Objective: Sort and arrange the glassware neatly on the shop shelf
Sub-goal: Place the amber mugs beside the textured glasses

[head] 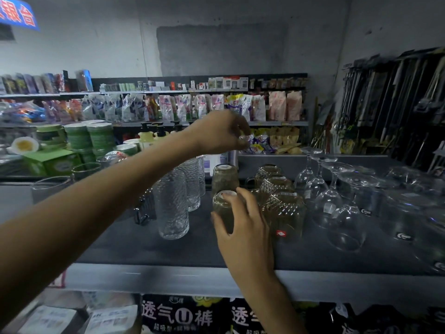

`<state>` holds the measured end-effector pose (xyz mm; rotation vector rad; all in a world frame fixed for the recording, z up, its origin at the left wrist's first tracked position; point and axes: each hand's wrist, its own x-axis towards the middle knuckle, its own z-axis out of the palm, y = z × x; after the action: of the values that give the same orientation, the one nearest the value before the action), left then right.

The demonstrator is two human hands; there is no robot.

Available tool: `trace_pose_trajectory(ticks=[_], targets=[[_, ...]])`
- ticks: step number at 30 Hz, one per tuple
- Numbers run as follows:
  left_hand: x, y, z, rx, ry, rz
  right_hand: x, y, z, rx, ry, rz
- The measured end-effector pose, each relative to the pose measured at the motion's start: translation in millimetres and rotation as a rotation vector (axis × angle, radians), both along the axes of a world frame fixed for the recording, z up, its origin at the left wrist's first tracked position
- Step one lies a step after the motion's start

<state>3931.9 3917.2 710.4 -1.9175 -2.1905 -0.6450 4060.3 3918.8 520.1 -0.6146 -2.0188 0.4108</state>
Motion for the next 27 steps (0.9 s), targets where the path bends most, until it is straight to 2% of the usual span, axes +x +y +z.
trace_pose_trajectory(ticks=[5, 7, 10, 13, 16, 19, 27], targets=[[33, -83, -54, 0.326, -0.251, 0.052, 12, 6, 14, -0.095, -0.085, 0.080], [39, -97, -93, 0.376, -0.322, 0.105, 15, 10, 24, -0.109, -0.153, 0.115], [41, -96, -142, 0.305, -0.411, 0.172, 15, 18, 34, -0.085, -0.184, 0.155], [42, -88, -166, 0.264, -0.492, 0.208, 14, 26, 43, -0.093, -0.229, 0.167], [40, -79, -181, 0.300, -0.579, 0.220, 12, 32, 49, -0.095, -0.262, 0.175], [37, -72, -185, 0.355, -0.588, 0.238, 10, 35, 59, -0.079, -0.327, 0.171], [36, -59, -174, 0.252, -0.519, 0.345, -5, 61, 117, -0.032, -0.782, 0.229]])
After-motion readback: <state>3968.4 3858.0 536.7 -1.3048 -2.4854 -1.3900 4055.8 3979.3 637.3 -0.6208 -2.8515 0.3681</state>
